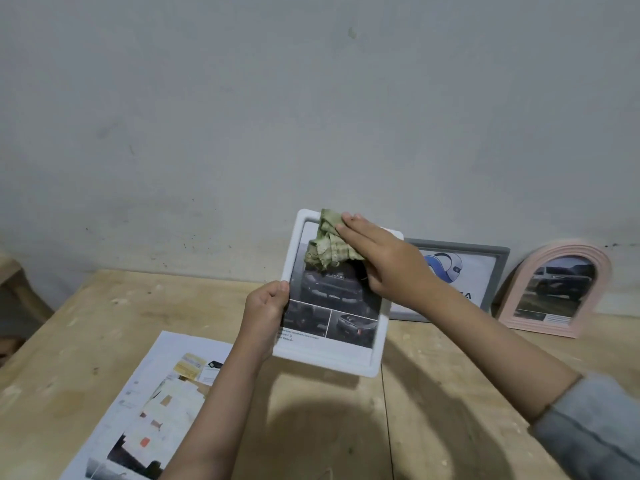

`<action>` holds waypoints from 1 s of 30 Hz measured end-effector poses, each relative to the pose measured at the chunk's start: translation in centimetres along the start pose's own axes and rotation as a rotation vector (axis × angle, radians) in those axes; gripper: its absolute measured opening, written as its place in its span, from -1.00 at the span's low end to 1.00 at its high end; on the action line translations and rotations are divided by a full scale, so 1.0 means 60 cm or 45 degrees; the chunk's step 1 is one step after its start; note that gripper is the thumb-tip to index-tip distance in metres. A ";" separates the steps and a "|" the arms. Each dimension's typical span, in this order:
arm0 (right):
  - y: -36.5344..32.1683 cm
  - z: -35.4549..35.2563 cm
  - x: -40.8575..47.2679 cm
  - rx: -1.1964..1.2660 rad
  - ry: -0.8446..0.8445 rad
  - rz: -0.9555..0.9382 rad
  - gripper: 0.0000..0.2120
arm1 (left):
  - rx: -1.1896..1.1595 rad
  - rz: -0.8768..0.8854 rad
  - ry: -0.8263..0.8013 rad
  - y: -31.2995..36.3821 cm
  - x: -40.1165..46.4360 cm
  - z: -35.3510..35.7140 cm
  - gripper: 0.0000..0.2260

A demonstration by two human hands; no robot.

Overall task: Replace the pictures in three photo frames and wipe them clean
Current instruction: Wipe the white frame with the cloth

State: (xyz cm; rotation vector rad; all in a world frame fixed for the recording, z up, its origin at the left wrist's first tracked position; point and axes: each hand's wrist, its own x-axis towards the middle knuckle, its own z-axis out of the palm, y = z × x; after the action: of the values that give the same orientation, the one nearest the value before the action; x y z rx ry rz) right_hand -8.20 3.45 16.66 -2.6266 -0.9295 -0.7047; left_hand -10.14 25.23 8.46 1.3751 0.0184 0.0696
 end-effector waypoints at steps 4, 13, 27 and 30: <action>-0.001 0.052 -0.025 -0.103 -0.140 -0.068 -0.27 | 0.043 0.024 0.014 0.013 -0.002 0.017 -0.53; -0.095 0.093 -0.118 0.170 -0.298 -0.258 -0.43 | 0.027 0.000 0.099 0.015 -0.001 0.003 -0.54; -0.028 0.007 0.003 -0.054 0.172 0.082 -0.46 | 0.153 -0.030 -0.143 0.037 -0.025 0.024 -0.80; -0.028 0.033 0.000 -0.165 0.153 0.027 -0.47 | 0.108 0.004 -0.135 0.038 -0.030 0.032 -0.80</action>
State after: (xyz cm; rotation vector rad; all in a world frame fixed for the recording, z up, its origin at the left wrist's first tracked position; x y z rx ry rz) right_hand -8.60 5.51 15.11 -2.6655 -0.8465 -0.9357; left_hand -11.90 23.68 11.02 1.4618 -0.0703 -0.0021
